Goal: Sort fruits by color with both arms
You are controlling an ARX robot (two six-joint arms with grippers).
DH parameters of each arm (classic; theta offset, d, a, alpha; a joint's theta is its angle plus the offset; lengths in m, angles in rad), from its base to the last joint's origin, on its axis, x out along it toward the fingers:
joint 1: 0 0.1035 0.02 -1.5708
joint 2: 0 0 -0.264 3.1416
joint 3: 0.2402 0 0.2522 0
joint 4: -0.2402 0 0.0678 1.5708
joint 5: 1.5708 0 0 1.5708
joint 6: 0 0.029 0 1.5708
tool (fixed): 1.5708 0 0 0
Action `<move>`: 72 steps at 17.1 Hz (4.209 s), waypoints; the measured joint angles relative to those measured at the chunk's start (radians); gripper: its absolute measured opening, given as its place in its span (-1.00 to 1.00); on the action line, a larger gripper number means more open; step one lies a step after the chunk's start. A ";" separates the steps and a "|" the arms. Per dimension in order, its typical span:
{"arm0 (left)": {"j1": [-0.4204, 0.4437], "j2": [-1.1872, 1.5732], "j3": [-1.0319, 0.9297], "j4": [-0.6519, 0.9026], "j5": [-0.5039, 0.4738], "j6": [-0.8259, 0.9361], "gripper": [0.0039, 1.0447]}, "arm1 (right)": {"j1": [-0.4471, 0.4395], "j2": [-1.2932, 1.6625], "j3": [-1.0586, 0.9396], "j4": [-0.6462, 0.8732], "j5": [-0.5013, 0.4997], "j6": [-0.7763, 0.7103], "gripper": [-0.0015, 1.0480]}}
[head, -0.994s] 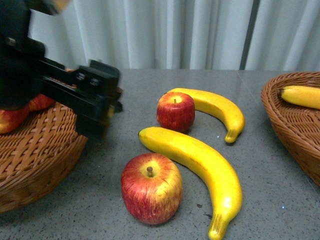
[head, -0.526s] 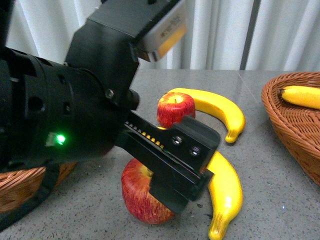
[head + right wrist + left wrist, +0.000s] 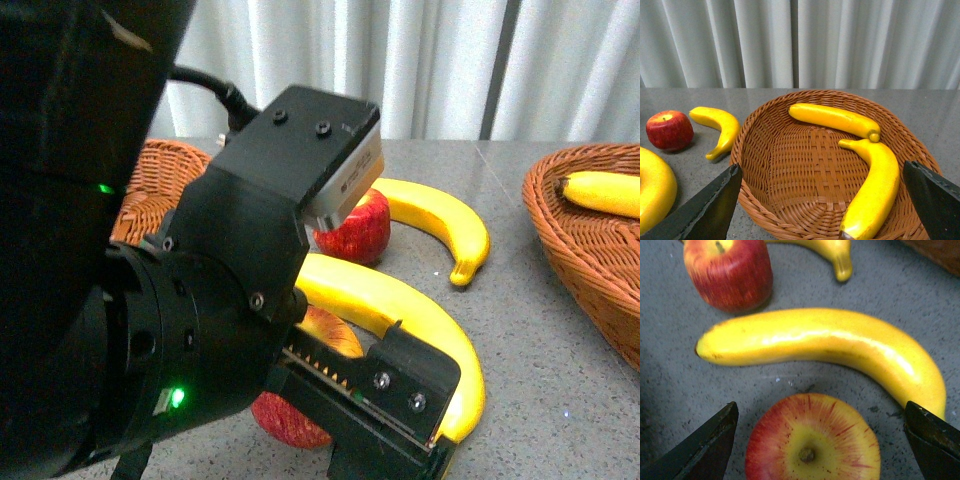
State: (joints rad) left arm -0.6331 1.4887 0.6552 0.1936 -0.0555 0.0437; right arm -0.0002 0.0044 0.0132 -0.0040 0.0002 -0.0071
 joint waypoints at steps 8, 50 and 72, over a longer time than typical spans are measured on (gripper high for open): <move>0.132 -0.124 -0.046 -0.026 -0.017 0.001 0.27 | 0.000 0.000 0.000 0.000 0.000 0.000 0.87; 0.171 0.568 0.657 -0.105 0.150 0.174 0.88 | 0.000 0.000 0.000 0.000 0.000 0.000 0.87; 0.468 0.331 0.517 -0.166 -0.131 -0.226 0.49 | 0.000 0.000 0.000 0.000 0.000 0.000 0.87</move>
State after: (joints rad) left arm -0.1654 1.8194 1.1717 0.0280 -0.1864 -0.1825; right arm -0.0002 0.0044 0.0132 -0.0040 0.0002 -0.0071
